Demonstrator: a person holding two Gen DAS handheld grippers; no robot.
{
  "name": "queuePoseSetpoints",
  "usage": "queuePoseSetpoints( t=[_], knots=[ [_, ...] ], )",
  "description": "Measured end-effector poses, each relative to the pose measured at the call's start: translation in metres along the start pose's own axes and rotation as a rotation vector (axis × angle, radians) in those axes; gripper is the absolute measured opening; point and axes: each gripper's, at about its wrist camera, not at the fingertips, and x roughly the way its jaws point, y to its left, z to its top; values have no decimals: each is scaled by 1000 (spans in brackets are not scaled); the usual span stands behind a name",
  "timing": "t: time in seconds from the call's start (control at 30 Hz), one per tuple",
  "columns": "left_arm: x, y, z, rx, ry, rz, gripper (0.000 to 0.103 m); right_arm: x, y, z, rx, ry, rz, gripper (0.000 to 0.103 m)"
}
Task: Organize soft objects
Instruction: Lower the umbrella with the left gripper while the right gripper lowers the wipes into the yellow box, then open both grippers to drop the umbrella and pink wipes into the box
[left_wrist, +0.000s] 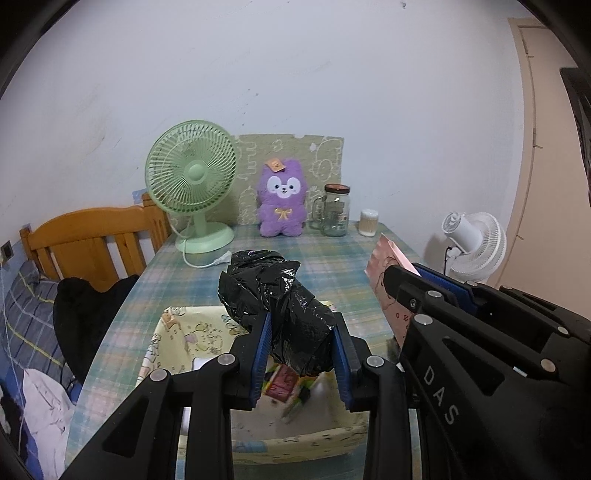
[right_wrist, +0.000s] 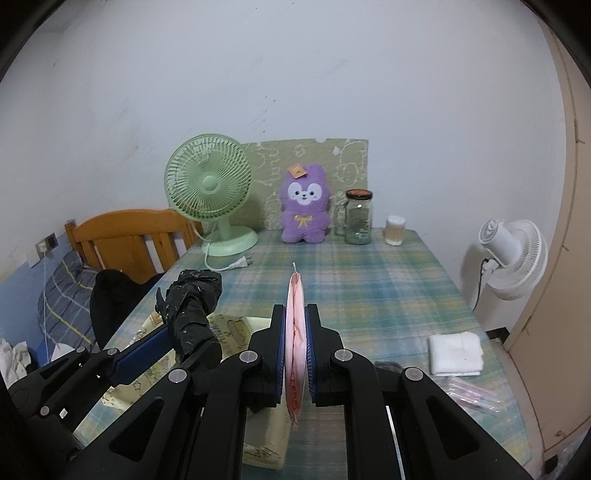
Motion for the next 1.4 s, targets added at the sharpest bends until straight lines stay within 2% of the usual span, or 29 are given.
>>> queuePoseSetpoints(
  t=[0.53, 0.77, 0.87, 1.0, 1.27, 1.4],
  knots=[
    [29, 42, -12, -49, 75, 29, 32, 46, 36, -7, -25, 84, 63, 13],
    [41, 58, -21, -59, 120, 27, 37, 69, 50, -14, -32, 136, 106, 13],
    [44, 63, -23, -64, 133, 22, 44, 75, 54, -15, -28, 149, 124, 12],
    [46, 69, -25, -71, 141, 29, 71, 82, 60, -17, -20, 168, 150, 12],
    [52, 77, -30, -89, 176, 53, 72, 93, 69, -23, -20, 198, 176, 12],
    [55, 79, -33, -86, 189, 62, 77, 97, 71, -25, -33, 209, 156, 14]
  ],
)
